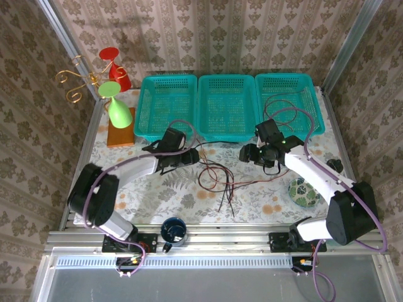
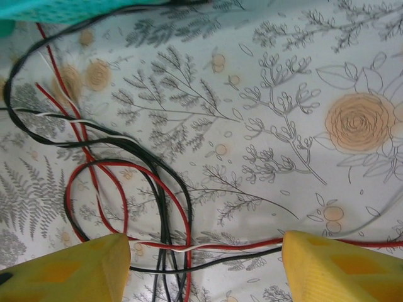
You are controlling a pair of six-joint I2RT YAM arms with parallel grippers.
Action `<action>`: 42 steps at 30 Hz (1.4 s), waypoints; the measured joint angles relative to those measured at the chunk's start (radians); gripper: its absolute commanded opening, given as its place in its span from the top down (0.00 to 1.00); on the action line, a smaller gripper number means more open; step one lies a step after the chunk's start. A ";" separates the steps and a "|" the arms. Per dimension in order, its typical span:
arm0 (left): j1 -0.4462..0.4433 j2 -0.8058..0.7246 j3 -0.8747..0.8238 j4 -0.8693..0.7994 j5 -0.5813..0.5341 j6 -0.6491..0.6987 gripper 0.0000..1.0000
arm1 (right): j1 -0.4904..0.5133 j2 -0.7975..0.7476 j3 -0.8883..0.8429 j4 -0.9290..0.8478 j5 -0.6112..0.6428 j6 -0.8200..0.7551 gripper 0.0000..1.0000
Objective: Untangle the cables
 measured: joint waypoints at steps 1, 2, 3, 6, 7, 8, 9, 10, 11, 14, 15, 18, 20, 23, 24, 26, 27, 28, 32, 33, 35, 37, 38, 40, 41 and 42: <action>0.004 0.026 0.000 0.011 -0.003 -0.005 0.57 | 0.000 0.000 0.005 0.000 0.000 -0.003 0.34; 0.008 0.048 0.000 0.019 -0.003 -0.008 0.57 | 0.000 0.000 0.008 0.000 0.000 -0.006 0.34; 0.013 0.071 0.000 0.027 -0.005 -0.008 0.57 | 0.000 -0.001 0.008 0.000 0.000 -0.011 0.34; 0.019 0.113 0.013 0.034 -0.006 -0.008 0.57 | 0.000 -0.002 0.008 0.000 0.000 -0.019 0.34; 0.021 0.124 0.021 0.035 -0.006 -0.008 0.57 | 0.000 -0.004 0.008 0.000 0.000 -0.021 0.34; 0.021 0.133 0.027 0.043 -0.006 -0.008 0.57 | 0.000 -0.005 0.008 0.000 0.000 -0.022 0.34; 0.020 0.140 0.032 0.057 -0.004 -0.008 0.58 | 0.000 -0.007 0.009 -0.001 0.000 -0.024 0.34; 0.020 0.145 0.035 0.070 -0.001 -0.008 0.58 | 0.000 -0.008 0.010 -0.001 0.000 -0.026 0.34; 0.019 0.146 0.038 0.082 0.004 -0.008 0.58 | 0.000 -0.008 0.011 -0.003 0.000 -0.026 0.34; 0.018 0.156 0.050 0.109 0.016 -0.008 0.59 | 0.000 -0.008 0.018 -0.005 0.000 -0.032 0.34; 0.018 0.161 0.055 0.117 0.017 -0.009 0.61 | 0.000 -0.008 0.023 -0.006 0.000 -0.036 0.34; 0.018 0.176 0.063 0.134 0.021 -0.012 0.64 | 0.000 -0.008 0.037 -0.008 0.000 -0.044 0.34; 0.018 0.191 0.069 0.136 0.021 -0.012 0.66 | 0.000 -0.008 0.047 -0.010 -0.001 -0.045 0.34; 0.018 0.208 0.073 0.137 0.021 -0.013 0.75 | 0.000 -0.008 0.063 -0.011 -0.002 -0.045 0.34; 0.017 0.209 0.073 0.137 0.020 -0.020 0.80 | 0.000 -0.008 0.067 -0.011 -0.003 -0.045 0.34; 0.013 0.209 0.073 0.138 0.018 -0.026 0.93 | 0.000 -0.008 0.072 -0.011 -0.004 -0.048 0.34; 0.011 0.209 0.073 0.139 0.016 -0.028 0.97 | 0.000 -0.008 0.072 -0.012 -0.004 -0.048 0.34; 0.007 0.209 0.073 0.140 0.014 -0.030 1.00 | 0.000 -0.010 0.072 -0.013 -0.004 -0.048 0.34; -0.014 0.201 0.073 0.141 0.004 -0.030 1.00 | 0.000 -0.027 0.072 -0.022 -0.004 -0.048 0.34; -0.021 0.195 0.072 0.141 0.000 -0.031 1.00 | 0.000 -0.034 0.072 -0.024 -0.004 -0.048 0.34; -0.041 0.168 0.061 0.142 -0.015 -0.031 1.00 | 0.000 -0.045 0.072 -0.031 -0.004 -0.048 0.34; -0.067 0.129 0.050 0.134 -0.048 -0.028 1.00 | 0.000 -0.055 0.072 -0.032 -0.004 -0.048 0.34; -0.084 0.105 0.047 0.123 -0.077 -0.021 1.00 | 0.000 -0.059 0.072 -0.031 -0.005 -0.048 0.33; -0.127 0.045 0.047 0.097 -0.152 0.007 1.00 | 0.000 -0.071 0.068 -0.030 -0.009 -0.048 0.33; -0.148 0.014 0.047 0.088 -0.185 0.022 1.00 | 0.000 -0.076 0.064 -0.030 -0.011 -0.048 0.33; -0.170 -0.023 0.047 0.076 -0.221 0.039 1.00 | 0.000 -0.082 0.060 -0.030 -0.014 -0.048 0.33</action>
